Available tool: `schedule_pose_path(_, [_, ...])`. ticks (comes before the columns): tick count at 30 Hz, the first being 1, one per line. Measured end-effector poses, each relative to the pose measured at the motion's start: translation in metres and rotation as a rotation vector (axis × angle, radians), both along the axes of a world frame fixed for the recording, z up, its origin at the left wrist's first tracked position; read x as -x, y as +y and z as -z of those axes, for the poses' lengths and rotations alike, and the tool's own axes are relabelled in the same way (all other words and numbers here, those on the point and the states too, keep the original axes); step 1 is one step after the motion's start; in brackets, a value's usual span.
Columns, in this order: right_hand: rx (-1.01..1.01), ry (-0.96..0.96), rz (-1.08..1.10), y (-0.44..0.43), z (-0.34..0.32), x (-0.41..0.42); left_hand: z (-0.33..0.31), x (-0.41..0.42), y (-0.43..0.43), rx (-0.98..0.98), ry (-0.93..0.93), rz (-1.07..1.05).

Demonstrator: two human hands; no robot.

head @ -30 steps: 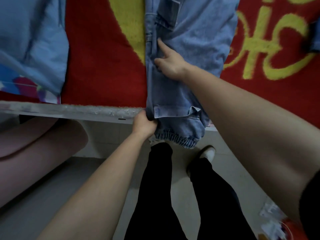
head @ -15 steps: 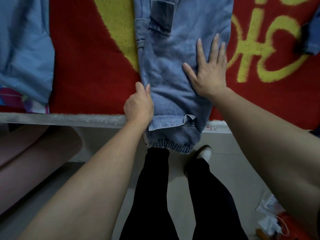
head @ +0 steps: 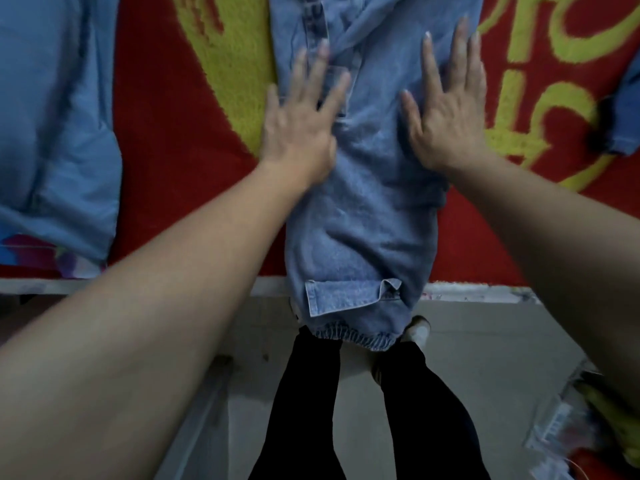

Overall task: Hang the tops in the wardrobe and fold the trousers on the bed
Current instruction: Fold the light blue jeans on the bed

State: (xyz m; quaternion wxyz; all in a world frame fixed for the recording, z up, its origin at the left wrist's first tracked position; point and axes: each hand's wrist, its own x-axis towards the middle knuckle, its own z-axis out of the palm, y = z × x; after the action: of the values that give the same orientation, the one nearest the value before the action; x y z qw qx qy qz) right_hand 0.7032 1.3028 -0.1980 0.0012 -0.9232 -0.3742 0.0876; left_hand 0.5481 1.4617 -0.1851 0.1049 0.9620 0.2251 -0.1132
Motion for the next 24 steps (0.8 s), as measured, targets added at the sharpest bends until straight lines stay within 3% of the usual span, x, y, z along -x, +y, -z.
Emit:
schedule_pose_path(4, [0.159, 0.163, -0.009, 0.018, 0.012, -0.028, 0.012, -0.027, 0.022, 0.143, 0.236, -0.197])
schedule_pose_path(13, [0.292, 0.349, 0.036, 0.027, 0.030, -0.035, 0.013, -0.034, 0.028, 0.184, 0.300, -0.175])
schedule_pose_path(24, [0.285, 0.481, 0.003, 0.025, 0.038, -0.039, 0.004, -0.041, 0.027, 0.203, 0.395, -0.226])
